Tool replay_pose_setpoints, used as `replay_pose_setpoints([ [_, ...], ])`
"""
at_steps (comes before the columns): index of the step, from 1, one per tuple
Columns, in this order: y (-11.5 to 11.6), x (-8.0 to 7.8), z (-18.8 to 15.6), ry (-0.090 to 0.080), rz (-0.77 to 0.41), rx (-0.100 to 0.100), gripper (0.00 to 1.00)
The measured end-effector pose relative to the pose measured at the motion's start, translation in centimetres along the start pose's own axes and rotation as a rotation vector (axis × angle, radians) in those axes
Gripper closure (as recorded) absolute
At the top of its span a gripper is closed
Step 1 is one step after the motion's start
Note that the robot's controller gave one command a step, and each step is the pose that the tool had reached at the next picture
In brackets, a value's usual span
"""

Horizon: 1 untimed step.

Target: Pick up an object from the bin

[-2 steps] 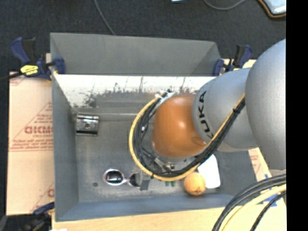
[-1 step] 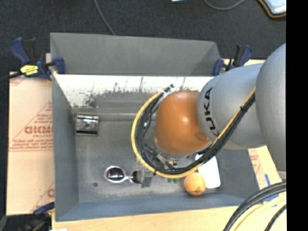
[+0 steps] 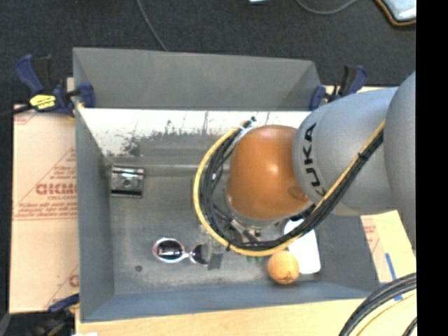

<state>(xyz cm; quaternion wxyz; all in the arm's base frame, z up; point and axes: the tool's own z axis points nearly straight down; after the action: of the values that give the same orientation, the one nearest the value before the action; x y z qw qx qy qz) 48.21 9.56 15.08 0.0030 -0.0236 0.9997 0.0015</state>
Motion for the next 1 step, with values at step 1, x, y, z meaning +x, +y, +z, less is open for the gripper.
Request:
replay_pose_setpoints([
  [1, 0.0, -0.09, -1.0, -0.004, 0.003, -0.001, 1.0],
])
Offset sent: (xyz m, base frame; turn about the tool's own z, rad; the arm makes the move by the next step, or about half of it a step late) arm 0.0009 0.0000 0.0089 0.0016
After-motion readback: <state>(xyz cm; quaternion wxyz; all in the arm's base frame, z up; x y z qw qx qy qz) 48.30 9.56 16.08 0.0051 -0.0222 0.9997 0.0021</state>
